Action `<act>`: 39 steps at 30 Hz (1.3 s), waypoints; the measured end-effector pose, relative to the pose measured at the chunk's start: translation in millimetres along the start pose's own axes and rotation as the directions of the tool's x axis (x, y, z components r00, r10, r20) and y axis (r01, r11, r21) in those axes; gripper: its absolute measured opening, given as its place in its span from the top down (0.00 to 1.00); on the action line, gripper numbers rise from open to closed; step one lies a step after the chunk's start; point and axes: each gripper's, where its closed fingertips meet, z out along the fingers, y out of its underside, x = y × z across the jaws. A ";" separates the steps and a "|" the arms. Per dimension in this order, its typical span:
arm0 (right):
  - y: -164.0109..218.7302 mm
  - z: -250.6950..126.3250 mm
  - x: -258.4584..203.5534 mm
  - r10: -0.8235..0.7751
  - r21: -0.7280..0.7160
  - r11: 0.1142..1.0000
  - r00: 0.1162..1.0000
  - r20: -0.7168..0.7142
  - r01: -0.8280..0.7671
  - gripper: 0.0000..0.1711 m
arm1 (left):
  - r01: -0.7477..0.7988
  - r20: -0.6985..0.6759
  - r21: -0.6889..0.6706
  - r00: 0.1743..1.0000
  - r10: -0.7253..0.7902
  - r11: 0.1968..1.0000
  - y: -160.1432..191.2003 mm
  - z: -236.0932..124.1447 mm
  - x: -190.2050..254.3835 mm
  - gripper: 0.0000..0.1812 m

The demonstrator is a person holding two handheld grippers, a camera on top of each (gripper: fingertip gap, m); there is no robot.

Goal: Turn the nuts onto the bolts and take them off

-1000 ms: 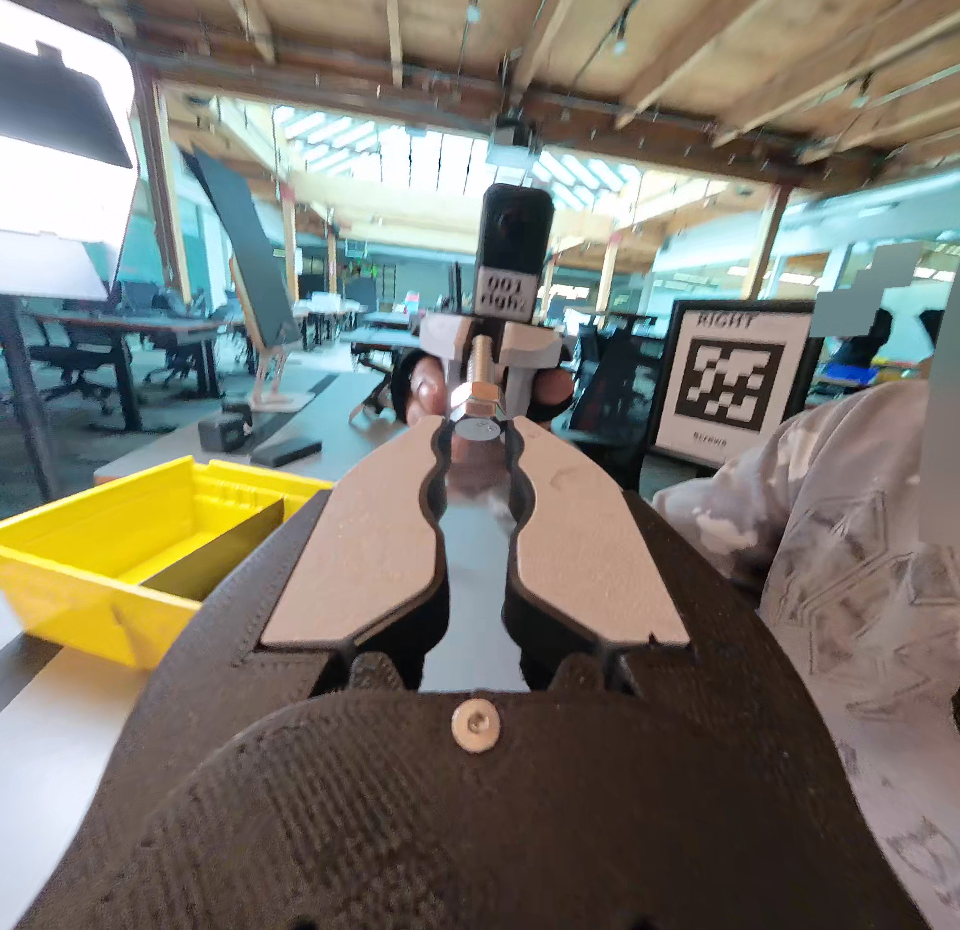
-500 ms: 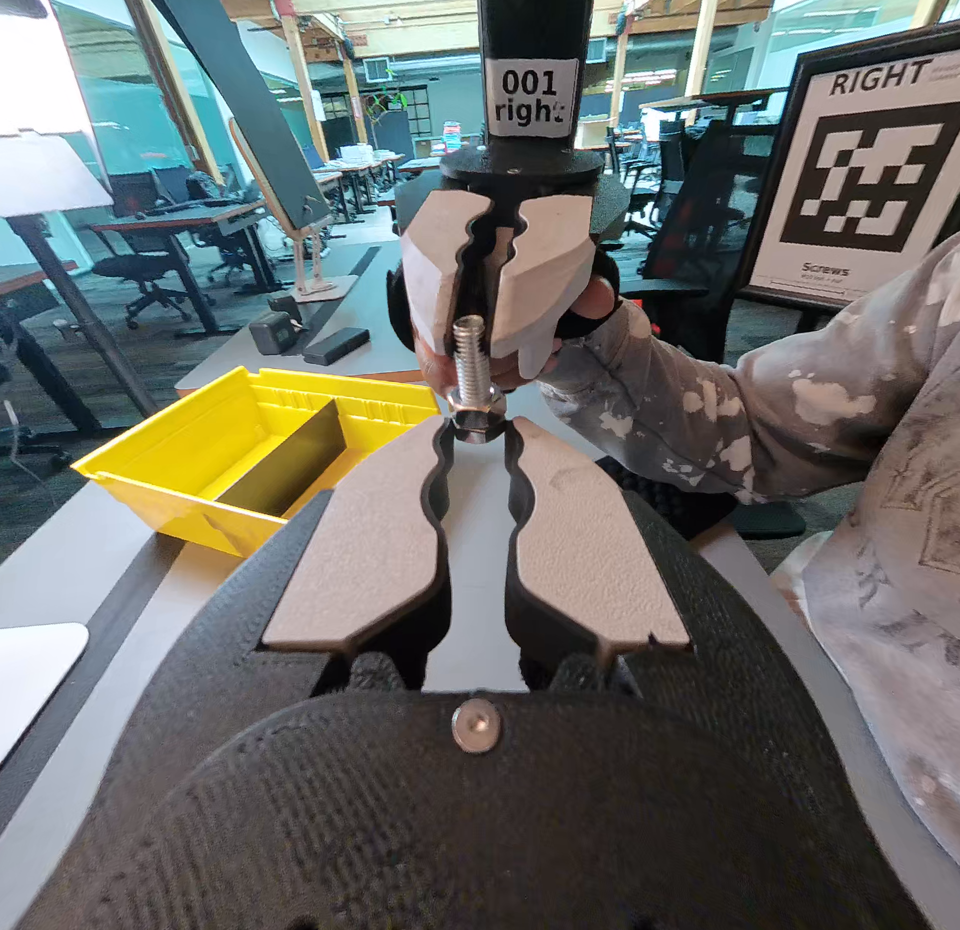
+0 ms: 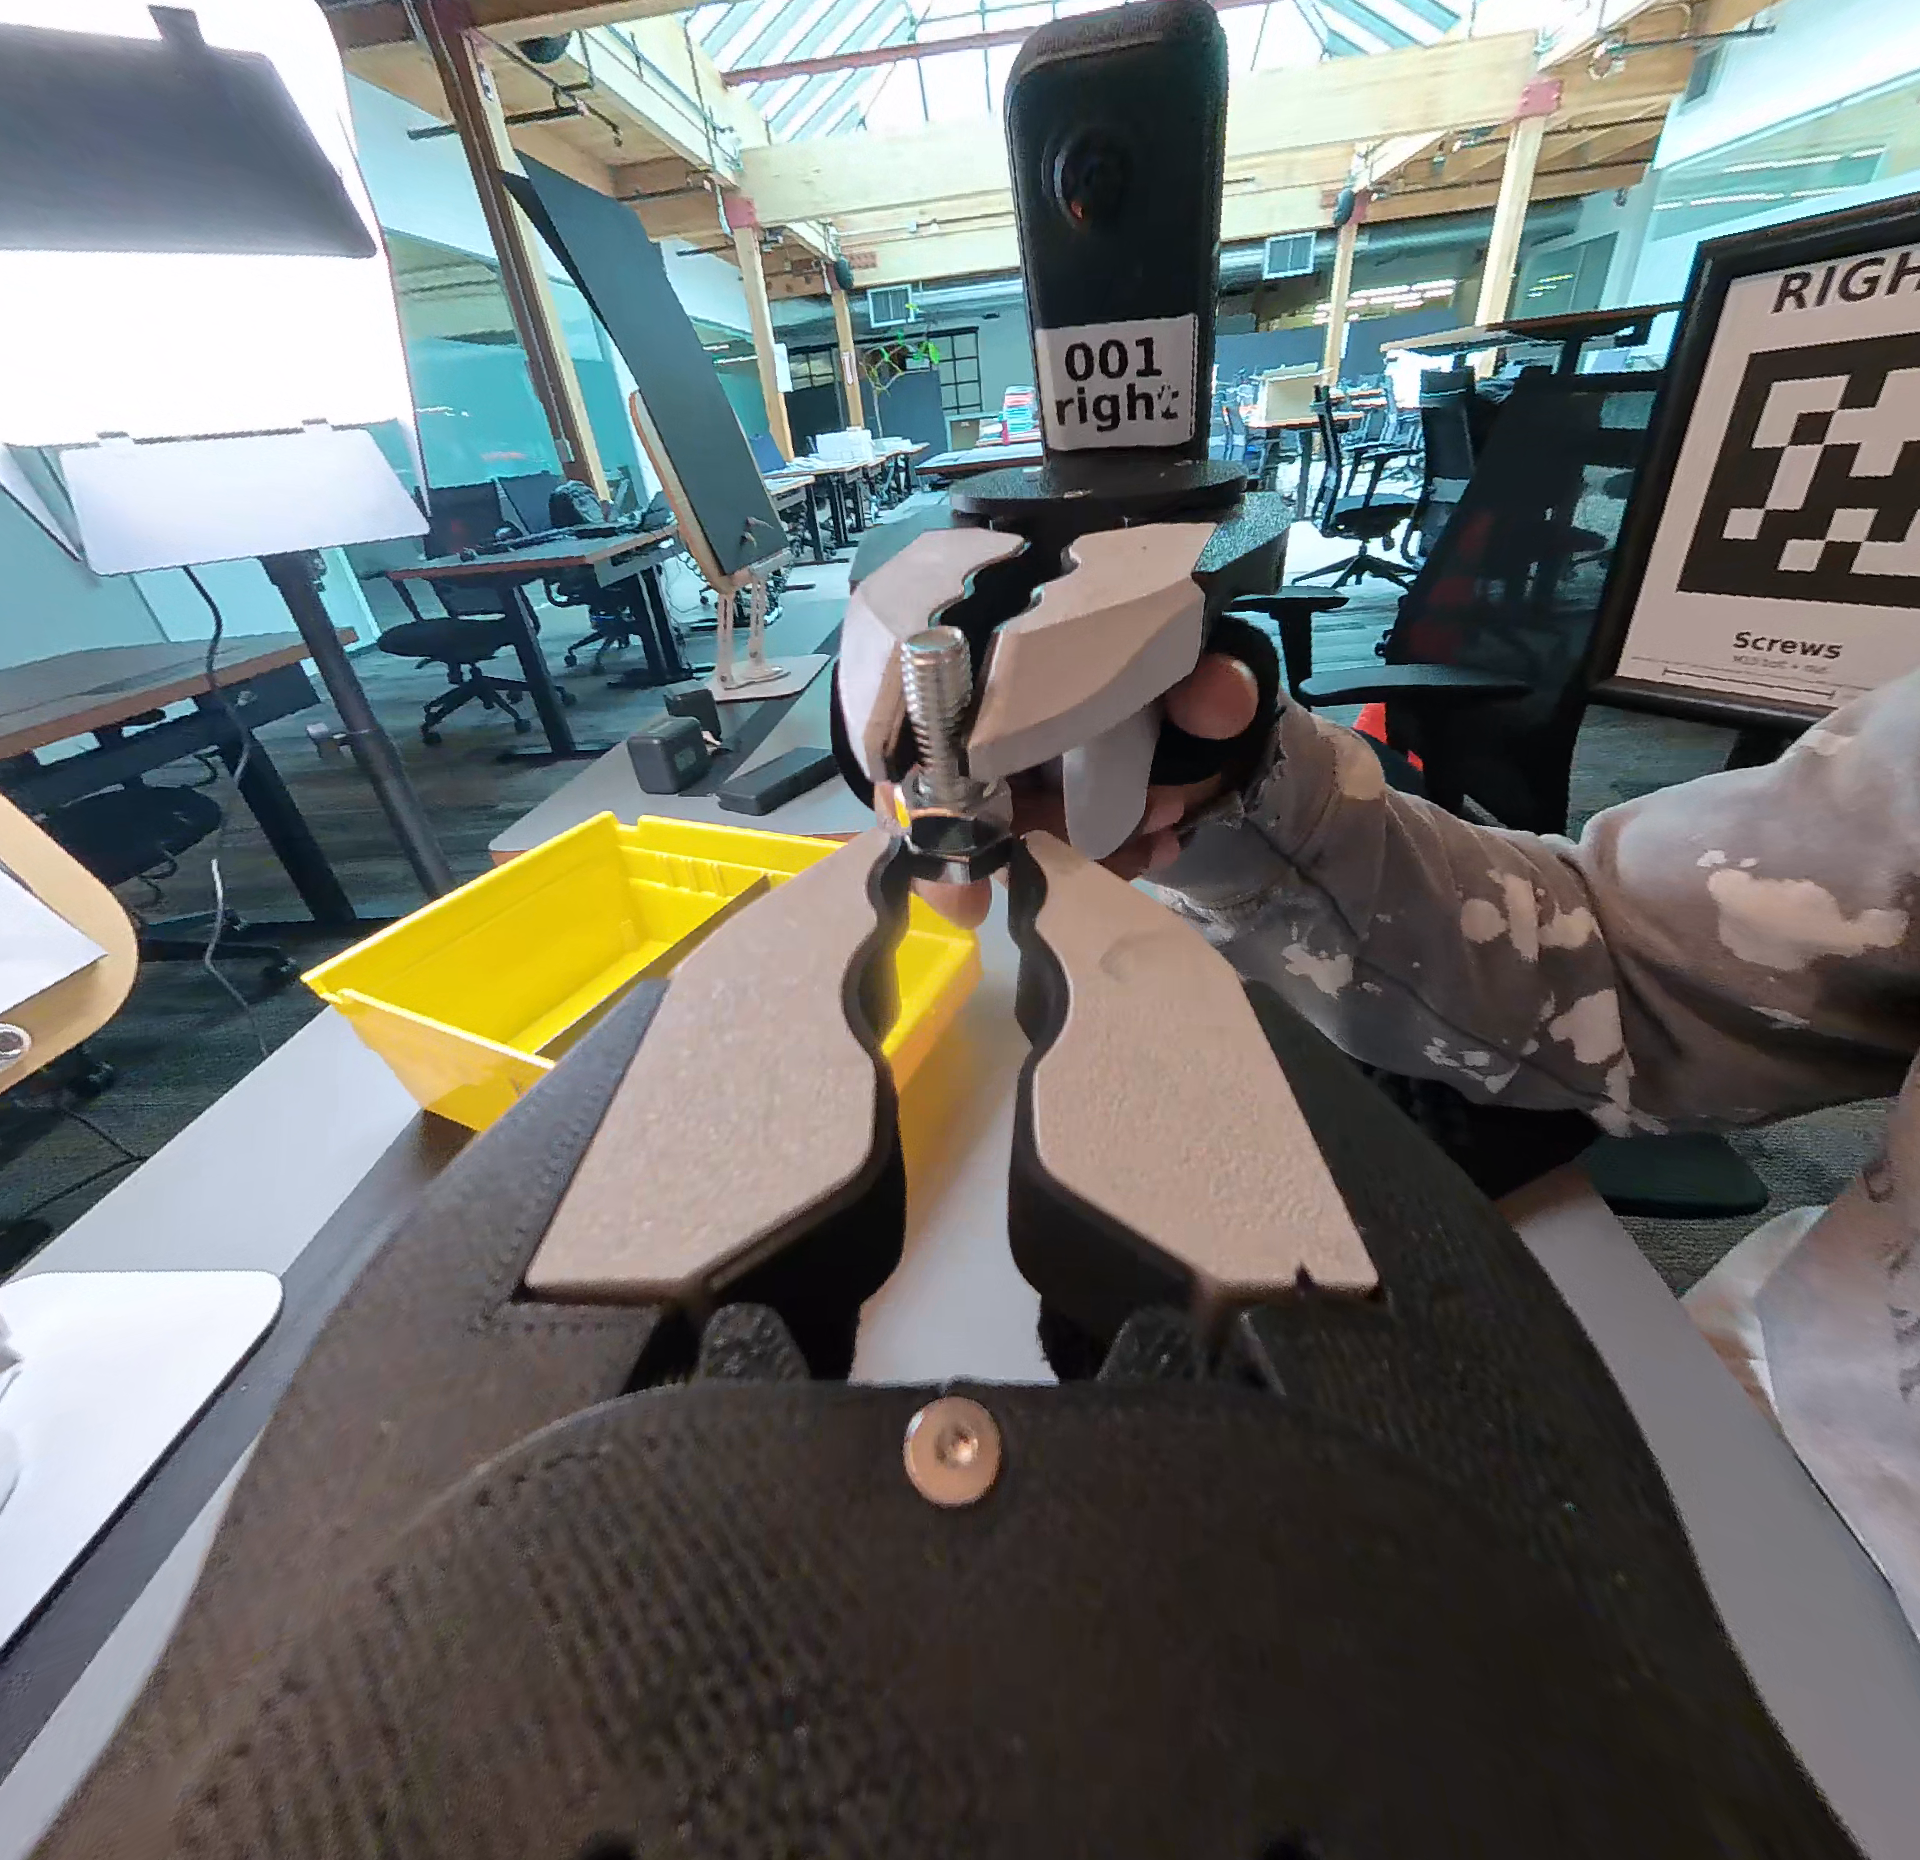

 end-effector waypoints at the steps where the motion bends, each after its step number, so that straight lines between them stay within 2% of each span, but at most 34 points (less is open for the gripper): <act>1: 0.5 -0.6 -0.6 -0.007 -0.007 1.000 1.000 0.001 0.007 0.95 | 0.004 -0.008 0.002 1.000 -0.004 1.000 0.1 0.0 1.0 0.90; 9: 8.1 -2.6 -6.7 -0.053 -0.072 0.996 0.998 0.031 0.055 0.95 | 0.037 -0.071 -0.068 0.997 -0.041 0.997 8.2 0.6 8.9 0.90; 18: 14.6 -0.5 -6.0 -0.006 -0.092 0.996 0.998 0.063 0.011 0.95 | 0.055 -0.103 -0.102 0.992 -0.065 0.993 14.4 -2.3 9.2 0.90; 27: 5.1 -6.3 -13.6 0.027 -0.019 1.000 0.989 0.147 -0.025 0.95 | 0.120 -0.180 -0.037 0.976 -0.125 0.992 4.5 -3.8 18.1 0.90; 35: -8.2 -14.5 -34.9 0.043 0.100 0.992 0.940 0.338 -0.081 0.95 | 0.249 -0.357 0.072 0.910 -0.209 0.966 -14.9 -4.0 40.6 0.89; 39: -9.1 -16.4 -40.1 0.052 0.128 0.985 0.912 0.407 -0.113 0.95 | 0.270 -0.390 0.073 0.894 -0.222 0.960 -16.2 -3.5 44.8 0.89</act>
